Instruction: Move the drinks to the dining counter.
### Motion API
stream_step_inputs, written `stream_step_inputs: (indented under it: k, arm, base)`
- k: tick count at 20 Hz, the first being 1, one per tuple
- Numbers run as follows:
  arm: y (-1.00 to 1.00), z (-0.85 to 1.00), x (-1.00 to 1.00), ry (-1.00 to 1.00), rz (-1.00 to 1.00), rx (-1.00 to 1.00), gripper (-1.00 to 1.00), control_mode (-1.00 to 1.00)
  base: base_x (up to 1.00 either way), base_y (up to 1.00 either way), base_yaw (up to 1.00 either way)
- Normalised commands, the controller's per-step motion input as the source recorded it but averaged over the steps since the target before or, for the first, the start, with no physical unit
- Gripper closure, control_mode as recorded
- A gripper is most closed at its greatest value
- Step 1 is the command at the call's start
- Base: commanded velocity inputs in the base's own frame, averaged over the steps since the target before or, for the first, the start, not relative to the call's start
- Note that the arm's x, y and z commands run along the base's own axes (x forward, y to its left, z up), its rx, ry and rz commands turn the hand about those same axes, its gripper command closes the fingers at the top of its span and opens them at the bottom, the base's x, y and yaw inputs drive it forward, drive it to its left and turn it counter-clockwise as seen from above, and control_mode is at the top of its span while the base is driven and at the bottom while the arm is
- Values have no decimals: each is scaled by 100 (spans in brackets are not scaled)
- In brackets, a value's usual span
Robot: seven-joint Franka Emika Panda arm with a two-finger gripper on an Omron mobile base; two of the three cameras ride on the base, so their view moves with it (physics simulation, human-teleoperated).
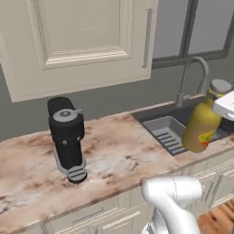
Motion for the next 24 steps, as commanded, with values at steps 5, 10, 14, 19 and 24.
stream_step_inputs:
  k: [5,10,14,19,24]
  arm:
    - [0,0,0,0,0,0,100,100]
    - [0,0,0,0,0,0,100,100]
    - [0,0,0,0,0,0,100,100]
    - [0,0,0,0,0,0,100,100]
    - [0,0,0,0,0,0,100,100]
  base:
    - [-13,-9,-57]
    - [-18,-13,-57]
    - [-12,-8,-60]
    - [-8,-2,-68]
    - [-8,-2,-69]
